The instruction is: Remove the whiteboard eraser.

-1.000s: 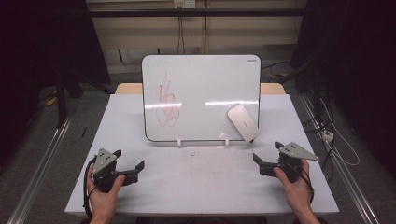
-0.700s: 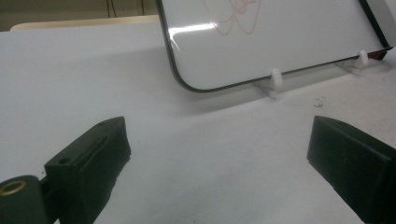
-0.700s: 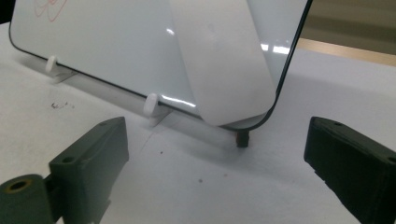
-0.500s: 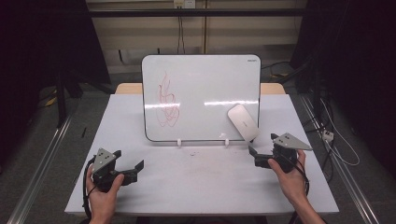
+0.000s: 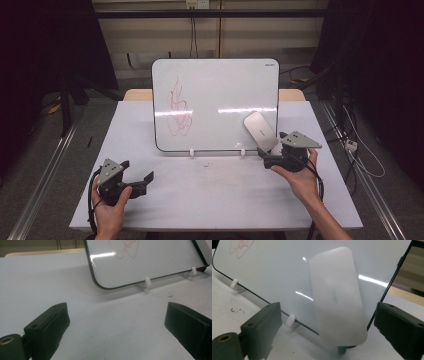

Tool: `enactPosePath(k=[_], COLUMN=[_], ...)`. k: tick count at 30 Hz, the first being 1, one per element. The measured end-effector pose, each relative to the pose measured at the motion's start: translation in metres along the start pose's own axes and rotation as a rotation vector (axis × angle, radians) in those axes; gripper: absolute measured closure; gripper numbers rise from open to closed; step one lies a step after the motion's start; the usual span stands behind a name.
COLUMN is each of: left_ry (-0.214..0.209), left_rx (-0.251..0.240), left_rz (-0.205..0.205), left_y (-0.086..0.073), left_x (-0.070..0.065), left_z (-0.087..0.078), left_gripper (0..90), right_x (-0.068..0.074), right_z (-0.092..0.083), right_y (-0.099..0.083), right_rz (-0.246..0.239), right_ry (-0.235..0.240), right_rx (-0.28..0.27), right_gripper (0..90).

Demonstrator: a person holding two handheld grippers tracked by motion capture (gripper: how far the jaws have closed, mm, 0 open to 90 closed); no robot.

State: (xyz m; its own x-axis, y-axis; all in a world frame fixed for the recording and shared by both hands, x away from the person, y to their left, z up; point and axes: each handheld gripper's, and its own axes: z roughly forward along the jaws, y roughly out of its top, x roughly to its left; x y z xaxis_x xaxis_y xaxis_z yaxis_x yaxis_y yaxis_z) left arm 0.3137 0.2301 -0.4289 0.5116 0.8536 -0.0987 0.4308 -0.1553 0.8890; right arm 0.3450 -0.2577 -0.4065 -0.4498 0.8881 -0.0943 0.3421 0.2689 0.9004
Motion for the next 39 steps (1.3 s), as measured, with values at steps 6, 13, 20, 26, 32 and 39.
enactPosePath(k=[6,13,20,26,32,39], left_ry=[-0.010,-0.023,-0.024,-0.029,-0.032,-0.036], left_rx=[0.007,0.016,0.023,0.029,0.029,0.031], left_rz=[0.015,0.012,0.020,0.017,0.019,0.014], left_y=[0.000,-0.001,0.000,-0.001,0.000,0.000], left_x=[0.000,-0.001,0.000,-0.001,-0.001,0.000], left_z=[0.001,0.001,0.002,0.004,0.005,0.005], left_gripper=[5.4,5.8,5.8,6.0,6.1,6.1], right_x=[0.002,0.001,-0.001,0.003,0.007,0.009], right_z=[0.009,0.021,0.030,0.038,0.044,0.050], right_y=[0.008,0.016,0.020,0.021,0.018,0.017], right_rz=[-0.049,-0.091,-0.140,-0.195,-0.225,-0.242], right_ry=[-0.018,-0.048,-0.094,-0.119,-0.132,-0.164], right_rx=[0.031,0.079,0.126,0.135,0.170,0.164], right_gripper=[9.8,13.4,13.4,16.0,21.2,28.0])
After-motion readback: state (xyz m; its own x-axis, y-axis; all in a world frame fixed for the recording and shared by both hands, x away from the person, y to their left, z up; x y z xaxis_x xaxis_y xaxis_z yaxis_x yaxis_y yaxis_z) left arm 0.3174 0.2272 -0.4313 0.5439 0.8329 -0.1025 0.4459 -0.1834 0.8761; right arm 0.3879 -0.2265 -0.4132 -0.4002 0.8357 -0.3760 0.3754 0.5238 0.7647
